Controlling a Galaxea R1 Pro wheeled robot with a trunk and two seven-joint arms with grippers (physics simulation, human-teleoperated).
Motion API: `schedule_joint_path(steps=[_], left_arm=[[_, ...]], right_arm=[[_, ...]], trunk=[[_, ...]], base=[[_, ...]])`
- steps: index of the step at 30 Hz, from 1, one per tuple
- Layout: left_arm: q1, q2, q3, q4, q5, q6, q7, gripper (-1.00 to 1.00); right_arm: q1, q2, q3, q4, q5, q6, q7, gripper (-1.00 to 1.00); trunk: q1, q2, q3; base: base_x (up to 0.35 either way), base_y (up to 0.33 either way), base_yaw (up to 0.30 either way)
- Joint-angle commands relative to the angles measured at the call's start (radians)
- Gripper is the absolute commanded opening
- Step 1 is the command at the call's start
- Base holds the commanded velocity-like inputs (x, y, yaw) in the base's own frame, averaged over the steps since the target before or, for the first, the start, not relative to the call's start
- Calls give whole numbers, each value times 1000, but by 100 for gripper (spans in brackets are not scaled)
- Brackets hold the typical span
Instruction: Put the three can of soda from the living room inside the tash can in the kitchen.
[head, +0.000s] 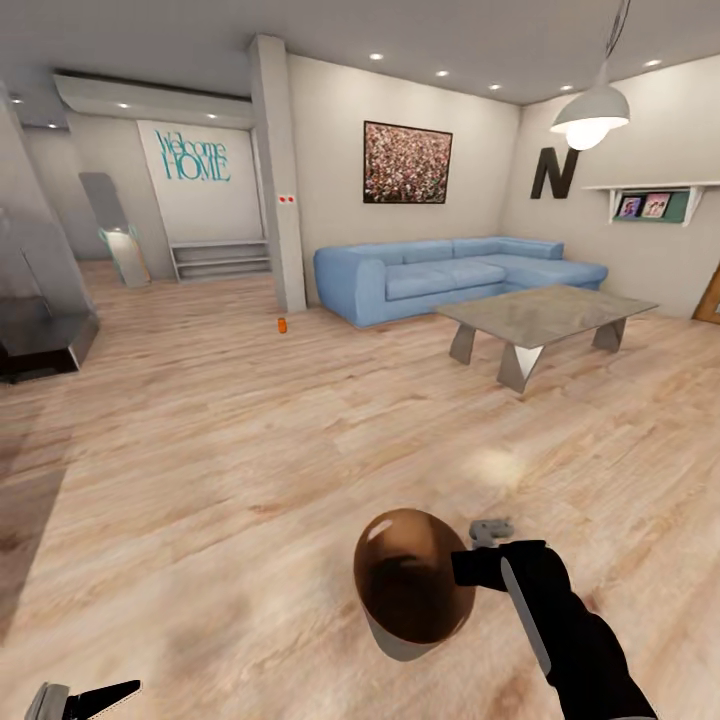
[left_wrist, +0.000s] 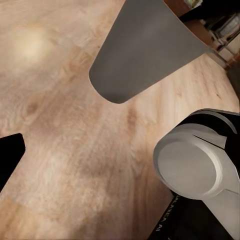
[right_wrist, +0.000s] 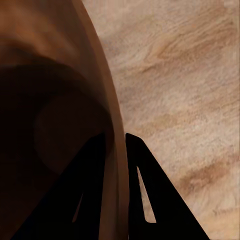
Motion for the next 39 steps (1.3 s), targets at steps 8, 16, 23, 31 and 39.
schedule_joint_path(steps=[8,16,23,31,39], left_arm=[[0,0,0,0,0,0,0,100],[0,0,0,0,0,0,0,100],[0,0,0,0,0,0,0,100],[0,0,0,0,0,0,0,100],[0,0,0,0,0,-1,0,100]], right_arm=[[0,0,0,0,-23,1,4,-100],[0,0,0,0,-23,1,4,-100],[0,0,0,0,-23,1,4,-100],[0,0,0,0,-23,1,4,-100],[0,0,0,3,-23,1,4,-100]], trunk=[[0,0,0],[0,0,0],[0,0,0],[0,0,0],[0,0,0]], base=[[348,156,134],[346,165,11],[344,172,1],[343,175,0],[342,178,0]])
